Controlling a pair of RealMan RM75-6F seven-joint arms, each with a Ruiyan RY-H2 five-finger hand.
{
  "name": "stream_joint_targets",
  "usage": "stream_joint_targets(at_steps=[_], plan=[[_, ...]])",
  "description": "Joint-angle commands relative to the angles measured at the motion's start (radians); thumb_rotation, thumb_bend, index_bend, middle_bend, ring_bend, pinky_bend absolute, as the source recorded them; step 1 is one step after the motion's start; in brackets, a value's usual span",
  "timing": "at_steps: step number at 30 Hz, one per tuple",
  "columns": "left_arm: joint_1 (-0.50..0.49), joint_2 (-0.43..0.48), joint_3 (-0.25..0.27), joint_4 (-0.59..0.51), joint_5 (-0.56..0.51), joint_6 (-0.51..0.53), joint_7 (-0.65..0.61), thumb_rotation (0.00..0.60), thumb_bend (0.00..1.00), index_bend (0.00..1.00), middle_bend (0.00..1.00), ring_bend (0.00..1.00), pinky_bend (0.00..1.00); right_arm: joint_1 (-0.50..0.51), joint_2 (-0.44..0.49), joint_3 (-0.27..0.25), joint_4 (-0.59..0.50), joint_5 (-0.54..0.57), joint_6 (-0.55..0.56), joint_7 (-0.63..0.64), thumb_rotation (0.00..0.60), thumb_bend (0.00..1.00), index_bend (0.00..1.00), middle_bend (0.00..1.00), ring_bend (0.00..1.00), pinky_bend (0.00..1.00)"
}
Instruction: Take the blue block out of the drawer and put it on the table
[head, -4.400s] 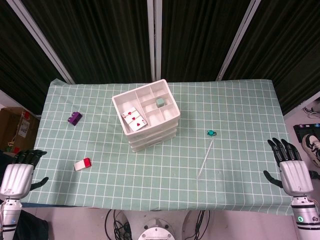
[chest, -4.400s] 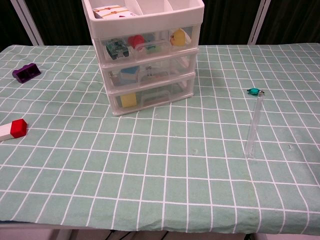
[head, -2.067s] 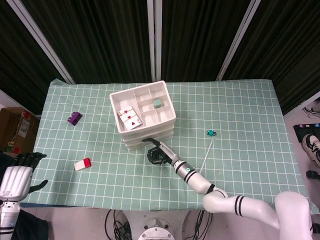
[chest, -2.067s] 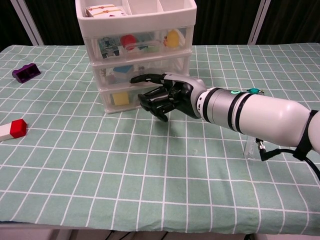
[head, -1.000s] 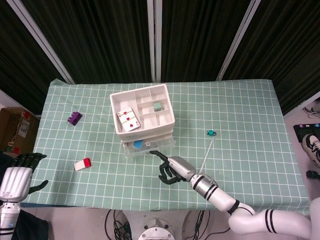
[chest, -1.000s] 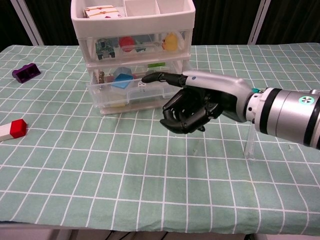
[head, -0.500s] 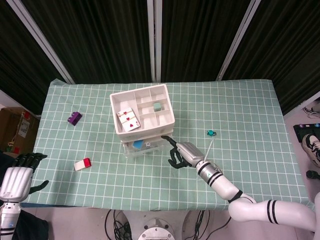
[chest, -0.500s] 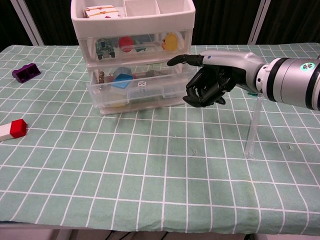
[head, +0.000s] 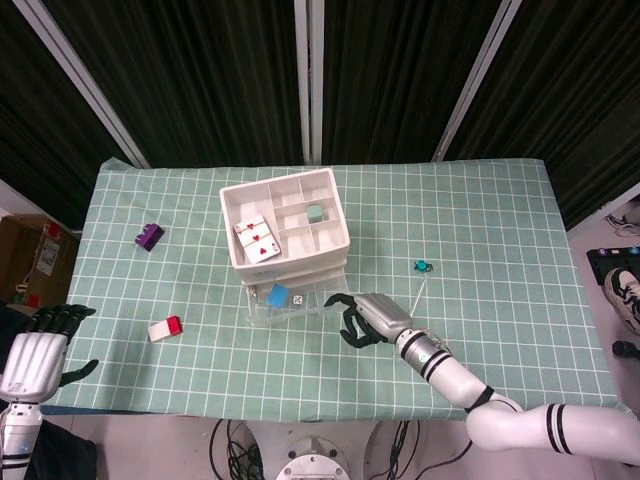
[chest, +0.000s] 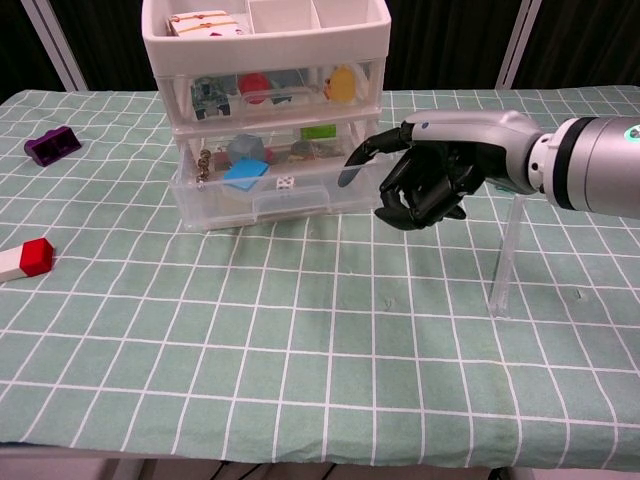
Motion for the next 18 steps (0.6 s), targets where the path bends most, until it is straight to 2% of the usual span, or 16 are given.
stream_joint_targets(at_steps=[1,7,11,15,18], plan=[[0.000,-0.001,-0.001,0.002,-0.001,0.000,-0.002,0.600,0.06,0.26,0.24,0.19,0.20,-0.016,0.026,-0.022,-0.030,-0.031,-0.002,0.011,0.600,0.38,0.28,0.67,0.75,0.81],[-0.001,-0.006,0.000,0.008,-0.001,-0.002,-0.008,0.600,0.06,0.26,0.24,0.19,0.20,-0.036,0.066,-0.051,-0.077,-0.086,0.001,0.018,0.600,0.38,0.28,0.67,0.75,0.81],[0.000,-0.005,-0.001,0.011,-0.001,0.003,-0.012,0.600,0.06,0.26,0.24,0.19,0.20,-0.048,0.113,-0.052,-0.116,-0.138,0.027,0.010,0.600,0.38,0.18,0.67,0.75,0.81],[0.004,0.000,-0.004,0.012,-0.001,0.013,-0.014,0.600,0.06,0.26,0.24,0.19,0.20,-0.033,0.203,-0.026,-0.173,-0.185,0.045,-0.035,0.600,0.36,0.13,0.68,0.75,0.81],[0.006,0.002,-0.006,0.010,0.003,0.022,-0.014,0.600,0.06,0.26,0.24,0.19,0.20,0.028,0.260,0.005,-0.192,-0.191,0.018,-0.133,0.600,0.32,0.13,0.71,0.77,0.81]])
